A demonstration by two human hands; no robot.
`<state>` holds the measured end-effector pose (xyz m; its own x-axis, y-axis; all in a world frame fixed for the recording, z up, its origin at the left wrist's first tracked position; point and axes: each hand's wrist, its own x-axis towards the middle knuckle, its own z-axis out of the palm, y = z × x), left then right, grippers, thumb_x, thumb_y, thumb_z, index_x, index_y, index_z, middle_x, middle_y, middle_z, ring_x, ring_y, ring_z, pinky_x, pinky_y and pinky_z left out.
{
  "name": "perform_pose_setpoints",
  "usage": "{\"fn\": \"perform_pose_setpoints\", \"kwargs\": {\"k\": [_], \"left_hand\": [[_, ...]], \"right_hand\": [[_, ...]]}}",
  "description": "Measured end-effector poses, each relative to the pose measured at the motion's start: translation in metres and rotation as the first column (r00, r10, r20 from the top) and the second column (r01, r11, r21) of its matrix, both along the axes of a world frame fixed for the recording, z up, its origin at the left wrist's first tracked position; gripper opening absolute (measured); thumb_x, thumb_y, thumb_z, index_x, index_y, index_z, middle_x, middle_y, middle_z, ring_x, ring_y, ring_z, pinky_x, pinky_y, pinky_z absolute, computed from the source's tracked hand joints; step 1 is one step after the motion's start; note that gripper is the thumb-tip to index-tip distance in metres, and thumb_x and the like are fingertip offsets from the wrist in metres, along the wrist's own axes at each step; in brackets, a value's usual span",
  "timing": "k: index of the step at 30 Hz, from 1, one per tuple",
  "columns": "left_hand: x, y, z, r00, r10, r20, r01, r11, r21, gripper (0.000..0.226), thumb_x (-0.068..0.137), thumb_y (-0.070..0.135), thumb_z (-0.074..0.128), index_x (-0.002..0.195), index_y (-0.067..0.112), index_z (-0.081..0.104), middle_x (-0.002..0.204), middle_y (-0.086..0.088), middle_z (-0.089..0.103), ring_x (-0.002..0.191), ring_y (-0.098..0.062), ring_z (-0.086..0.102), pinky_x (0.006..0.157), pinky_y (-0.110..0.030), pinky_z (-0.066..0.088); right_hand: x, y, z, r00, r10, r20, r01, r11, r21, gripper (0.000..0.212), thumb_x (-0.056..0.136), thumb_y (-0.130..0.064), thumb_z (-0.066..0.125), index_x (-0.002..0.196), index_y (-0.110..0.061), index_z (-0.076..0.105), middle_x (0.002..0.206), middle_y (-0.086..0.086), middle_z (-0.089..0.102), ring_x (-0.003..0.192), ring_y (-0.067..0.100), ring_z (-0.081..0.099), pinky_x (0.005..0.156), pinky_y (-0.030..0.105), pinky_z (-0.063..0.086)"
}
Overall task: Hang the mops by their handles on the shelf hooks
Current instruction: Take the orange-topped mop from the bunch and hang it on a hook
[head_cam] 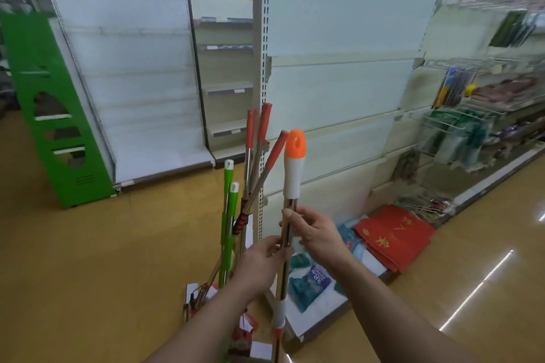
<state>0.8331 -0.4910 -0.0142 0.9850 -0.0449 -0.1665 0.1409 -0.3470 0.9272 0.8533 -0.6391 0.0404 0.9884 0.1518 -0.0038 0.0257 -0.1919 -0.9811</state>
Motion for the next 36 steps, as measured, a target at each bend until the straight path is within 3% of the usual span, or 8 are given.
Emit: {"fn": "perform_pose_setpoints", "kwargs": {"k": [3, 5, 10, 19, 23, 26, 31, 36], "left_hand": [[0.017, -0.021, 0.012, 0.999, -0.001, 0.034, 0.0, 1.0, 0.016, 0.017, 0.097, 0.044, 0.062, 0.113, 0.044, 0.067, 0.11, 0.017, 0.073, 0.103, -0.006, 0.066, 0.088, -0.032, 0.053], [0.031, -0.037, 0.019, 0.999, -0.002, 0.052, 0.001, 1.0, 0.024, 0.02, 0.096, 0.045, 0.062, 0.115, 0.042, 0.068, 0.107, 0.018, 0.073, 0.103, -0.006, 0.067, 0.09, -0.032, 0.054], [0.069, -0.09, 0.039, 0.994, 0.003, 0.109, -0.009, 0.998, 0.054, 0.023, 0.097, 0.044, 0.063, 0.118, 0.035, 0.069, 0.106, 0.016, 0.072, 0.103, -0.006, 0.066, 0.087, -0.029, 0.051], [0.146, -0.184, 0.065, 0.987, 0.062, 0.148, -0.078, 0.992, 0.102, 0.023, 0.096, 0.047, 0.064, 0.115, 0.037, 0.072, 0.107, 0.018, 0.076, 0.103, -0.002, 0.069, 0.095, -0.032, 0.054], [0.174, -0.224, 0.082, 0.981, 0.054, 0.187, -0.072, 0.993, 0.094, 0.01, 0.098, 0.037, 0.063, 0.106, 0.038, 0.069, 0.1, 0.018, 0.074, 0.095, 0.001, 0.067, 0.073, -0.01, 0.046], [0.196, -0.252, 0.088, 0.974, 0.05, 0.222, -0.067, 0.995, 0.069, 0.01, 0.098, 0.032, 0.065, 0.107, 0.031, 0.071, 0.097, 0.013, 0.075, 0.088, 0.005, 0.066, 0.063, -0.004, 0.044], [0.241, -0.298, 0.097, 0.966, 0.06, 0.252, -0.062, 0.998, -0.001, 0.008, 0.094, 0.022, 0.071, 0.094, 0.03, 0.074, 0.088, 0.007, 0.079, 0.085, -0.009, 0.072, 0.065, -0.008, 0.047], [0.299, -0.344, 0.099, 0.957, 0.014, 0.289, -0.007, 1.0, -0.025, 0.006, 0.092, 0.023, 0.073, 0.093, 0.027, 0.077, 0.078, 0.012, 0.078, 0.072, 0.003, 0.069, 0.07, -0.021, 0.049]], "right_hand": [[0.014, -0.023, 0.02, 1.0, 0.008, 0.012, -0.008, 1.0, 0.007, 0.021, 0.102, -0.035, 0.064, 0.105, -0.017, 0.075, 0.101, 0.011, 0.077, 0.08, 0.008, 0.069, 0.059, 0.007, 0.048], [0.028, -0.043, 0.032, 1.0, 0.012, 0.019, -0.012, 1.0, 0.002, 0.021, 0.101, -0.035, 0.065, 0.104, -0.017, 0.076, 0.103, 0.015, 0.078, 0.082, 0.012, 0.07, 0.059, 0.008, 0.049], [0.071, -0.101, 0.054, 0.999, 0.031, 0.021, -0.031, 0.999, -0.02, 0.027, 0.099, -0.036, 0.068, 0.107, -0.012, 0.078, 0.091, 0.001, 0.076, 0.083, 0.01, 0.072, 0.078, 0.029, 0.055], [0.161, -0.192, 0.067, 0.992, 0.081, 0.101, -0.082, 0.997, 0.005, 0.024, 0.099, -0.035, 0.068, 0.097, -0.013, 0.077, 0.082, 0.0, 0.072, 0.08, 0.012, 0.07, 0.074, 0.03, 0.053], [0.188, -0.227, 0.077, 0.987, 0.061, 0.149, -0.066, 0.997, 0.033, 0.027, 0.099, -0.032, 0.069, 0.095, -0.006, 0.077, 0.08, 0.001, 0.068, 0.075, 0.01, 0.065, 0.063, 0.017, 0.05], [0.21, -0.253, 0.084, 0.987, 0.048, 0.157, -0.048, 0.999, -0.002, 0.024, 0.097, -0.039, 0.07, 0.088, -0.018, 0.077, 0.076, -0.006, 0.068, 0.073, 0.007, 0.064, 0.067, 0.024, 0.05], [0.246, -0.297, 0.102, 0.979, 0.012, 0.204, -0.01, 1.0, -0.011, 0.024, 0.098, -0.039, 0.068, 0.085, -0.02, 0.074, 0.074, -0.006, 0.063, 0.07, 0.007, 0.058, 0.069, 0.027, 0.046], [0.288, -0.342, 0.114, 0.965, -0.048, 0.259, 0.046, 0.999, 0.016, 0.012, 0.099, -0.03, 0.068, 0.09, -0.027, 0.074, 0.076, -0.007, 0.064, 0.073, 0.009, 0.059, 0.067, 0.025, 0.046]]}}
